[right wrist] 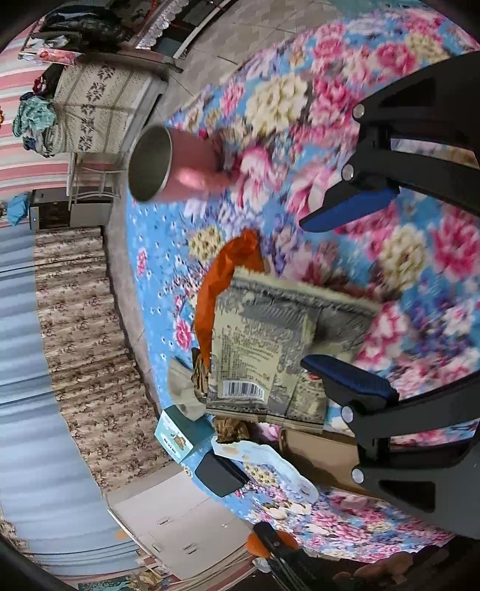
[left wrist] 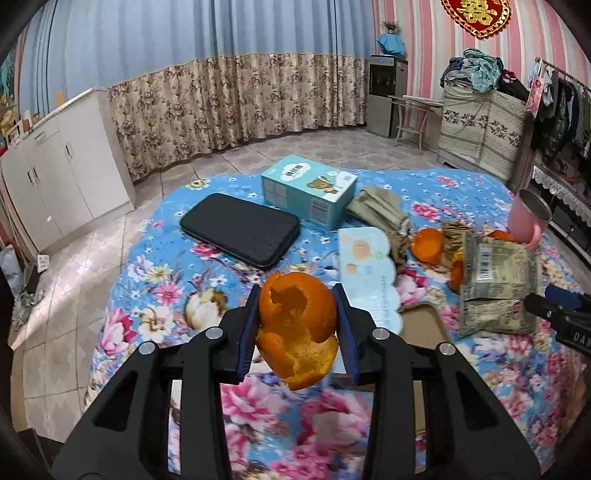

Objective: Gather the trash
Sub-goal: 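Lift the snack wrapper with the right tool, holding the orange peel in the left, then carry both items to the light-blue basket and open both tools to drop them, then move both tools back over the bed toward the remaining items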

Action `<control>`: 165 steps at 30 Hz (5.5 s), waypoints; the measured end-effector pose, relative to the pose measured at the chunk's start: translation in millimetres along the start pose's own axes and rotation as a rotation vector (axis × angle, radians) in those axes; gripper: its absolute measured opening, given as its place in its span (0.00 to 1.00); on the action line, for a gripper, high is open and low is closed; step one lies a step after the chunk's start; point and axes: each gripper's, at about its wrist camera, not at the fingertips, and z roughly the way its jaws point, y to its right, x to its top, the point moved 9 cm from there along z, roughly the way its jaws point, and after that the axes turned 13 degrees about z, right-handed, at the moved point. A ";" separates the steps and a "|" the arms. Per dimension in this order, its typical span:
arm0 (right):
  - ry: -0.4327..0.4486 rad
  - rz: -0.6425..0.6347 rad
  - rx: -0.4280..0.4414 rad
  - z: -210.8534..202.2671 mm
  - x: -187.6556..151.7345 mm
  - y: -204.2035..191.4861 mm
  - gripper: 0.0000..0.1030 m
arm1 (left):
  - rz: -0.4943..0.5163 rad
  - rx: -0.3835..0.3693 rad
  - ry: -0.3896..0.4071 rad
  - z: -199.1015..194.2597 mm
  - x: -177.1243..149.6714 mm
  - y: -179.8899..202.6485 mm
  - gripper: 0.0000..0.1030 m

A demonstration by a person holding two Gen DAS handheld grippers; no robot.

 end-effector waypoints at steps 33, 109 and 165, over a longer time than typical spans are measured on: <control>0.155 0.055 0.077 -122.7 17.1 81.4 0.02 | 0.043 -0.041 0.053 -49.0 23.0 59.4 0.37; 0.225 0.379 -0.422 -219.9 -21.7 419.7 0.72 | 0.325 -0.344 0.233 -116.5 98.9 420.4 0.95; 0.147 -0.040 -0.156 -11.7 24.8 36.0 0.90 | -0.002 -0.225 -0.169 68.2 -24.6 65.6 0.70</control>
